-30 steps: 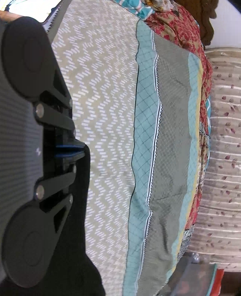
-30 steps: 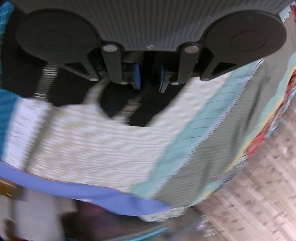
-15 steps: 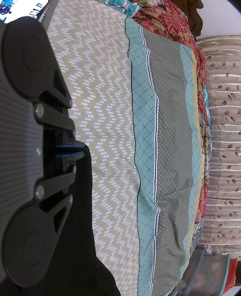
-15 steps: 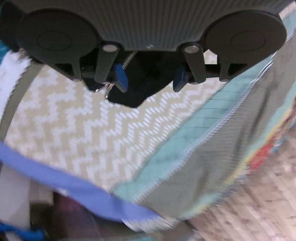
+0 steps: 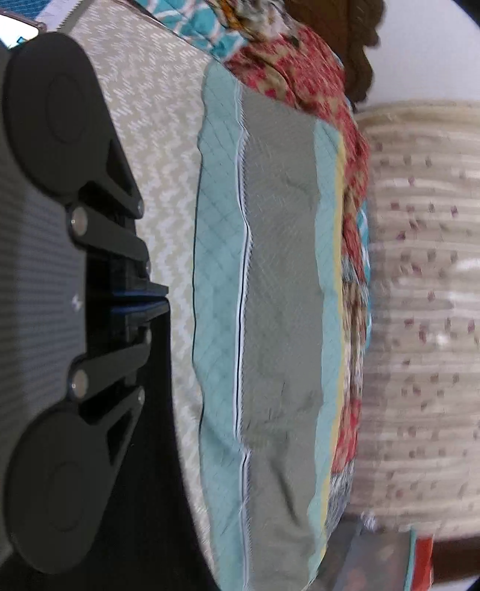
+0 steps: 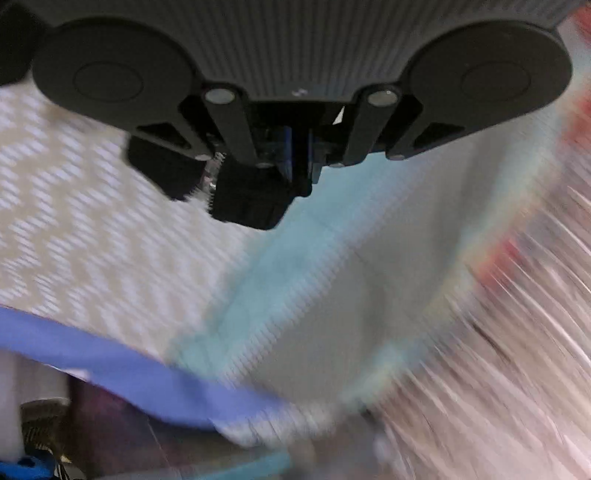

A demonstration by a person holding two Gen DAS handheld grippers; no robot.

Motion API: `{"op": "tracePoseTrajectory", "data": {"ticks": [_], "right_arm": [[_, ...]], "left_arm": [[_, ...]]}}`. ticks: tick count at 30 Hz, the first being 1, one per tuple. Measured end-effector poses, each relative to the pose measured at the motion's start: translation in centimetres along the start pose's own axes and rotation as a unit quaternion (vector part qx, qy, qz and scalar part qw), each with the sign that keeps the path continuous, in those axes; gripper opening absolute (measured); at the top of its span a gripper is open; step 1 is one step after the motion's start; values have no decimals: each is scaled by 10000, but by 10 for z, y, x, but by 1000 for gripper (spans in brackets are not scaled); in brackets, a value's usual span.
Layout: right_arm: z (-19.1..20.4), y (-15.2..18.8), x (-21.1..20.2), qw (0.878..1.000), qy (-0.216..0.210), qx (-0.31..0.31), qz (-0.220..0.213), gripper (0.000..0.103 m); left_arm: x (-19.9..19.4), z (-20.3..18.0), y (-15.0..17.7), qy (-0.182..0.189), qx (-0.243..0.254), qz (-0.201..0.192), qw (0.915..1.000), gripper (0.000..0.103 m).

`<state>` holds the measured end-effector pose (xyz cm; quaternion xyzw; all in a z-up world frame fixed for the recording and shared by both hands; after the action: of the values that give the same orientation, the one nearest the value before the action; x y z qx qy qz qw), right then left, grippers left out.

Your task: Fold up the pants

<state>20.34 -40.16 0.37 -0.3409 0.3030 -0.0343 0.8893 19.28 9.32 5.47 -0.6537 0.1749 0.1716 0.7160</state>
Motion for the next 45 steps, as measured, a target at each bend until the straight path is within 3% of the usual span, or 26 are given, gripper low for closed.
{"op": "tracePoseTrajectory", "data": {"ticks": [1,5,10,16,20,23,28,34,37,39,40,42,45], "right_arm": [[4,-5,0,10000,-50,40,-52,10],[-24,16,20,9976,567,-51,405,10],[-34,32,-7,9973,577,106,431,10],[-15,-1,-55,9992,-255,301,118,10],[-20,-10,-109,9964,-790,303,-18,10],[-53,0,-152,9959,-861,274,-44,10],[-137,39,-198,9965,-455,684,149,10],[-203,85,-228,9907,18,1324,314,9],[-190,87,-230,9976,318,557,274,12],[-170,85,-229,9958,772,-464,150,27],[-160,85,-231,9912,958,-908,50,39],[-137,84,-240,9819,1048,-1572,-150,39],[-103,91,-250,9719,861,-2189,-101,39]], "left_arm": [[6,1,4,-75,15,87,9999,4],[21,-6,34,-45,5,612,9981,4],[-11,-10,28,61,54,319,9995,4],[-84,1,-5,386,-447,-311,9978,4],[-143,5,7,633,-614,-514,9948,4],[-181,12,34,769,-658,-424,9940,4],[-229,18,91,850,-814,16,9930,4],[-251,9,146,843,-618,573,9929,4],[-255,3,166,929,-475,1061,9889,6],[-268,4,163,999,-455,970,9892,7],[-275,7,159,1054,-468,873,9895,7],[-287,12,148,1156,-591,722,9889,9],[-294,22,124,1224,-993,466,9864,10]]}}
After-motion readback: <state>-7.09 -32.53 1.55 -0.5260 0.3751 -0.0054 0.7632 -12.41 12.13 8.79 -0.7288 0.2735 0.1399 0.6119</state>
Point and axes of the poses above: each gripper's, at about its wrist camera, not at the fingertips, and x roughly the way its jaws point, z to its left, y to its underside, the point moved 7 cm from there along x, roughly the way its jaws point, and after that the axes turned 6 degrees about -z, right-handed, at the moved point
